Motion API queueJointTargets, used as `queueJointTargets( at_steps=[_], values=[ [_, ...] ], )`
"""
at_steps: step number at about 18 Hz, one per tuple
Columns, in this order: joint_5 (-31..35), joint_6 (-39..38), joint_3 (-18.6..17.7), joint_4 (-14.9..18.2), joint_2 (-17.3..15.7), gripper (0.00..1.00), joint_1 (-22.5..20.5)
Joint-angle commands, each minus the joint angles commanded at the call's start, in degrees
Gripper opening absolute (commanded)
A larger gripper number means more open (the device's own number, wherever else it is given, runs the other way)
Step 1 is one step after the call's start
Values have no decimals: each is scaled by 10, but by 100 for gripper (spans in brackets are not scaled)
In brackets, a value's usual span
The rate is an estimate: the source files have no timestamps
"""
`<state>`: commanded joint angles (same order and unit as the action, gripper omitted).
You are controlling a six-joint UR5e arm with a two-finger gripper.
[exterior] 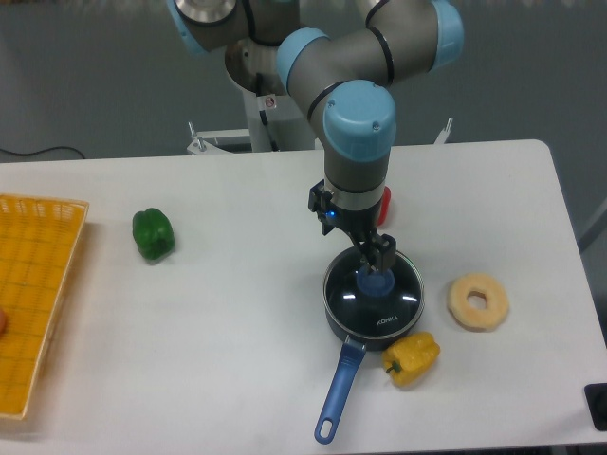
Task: Open the lid
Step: 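Position the open gripper above the glass lid's dark knob, then lower the gripper down onto the lid knob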
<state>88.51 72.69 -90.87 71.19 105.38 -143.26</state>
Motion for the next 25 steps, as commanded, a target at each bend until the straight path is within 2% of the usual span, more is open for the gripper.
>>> queueJointTargets(
  at_steps=[4, 8, 13, 17, 25],
  values=[
    [-1, -23, -8, -4, -1, 100, 4],
    [-9, -81, -15, -4, -2, 100, 5],
    [-6, -176, -26, -43, 3, 100, 18],
    [-11, -236, -26, -44, 10, 100, 13],
    [-13, -243, -7, -59, 32, 100, -30]
  ],
)
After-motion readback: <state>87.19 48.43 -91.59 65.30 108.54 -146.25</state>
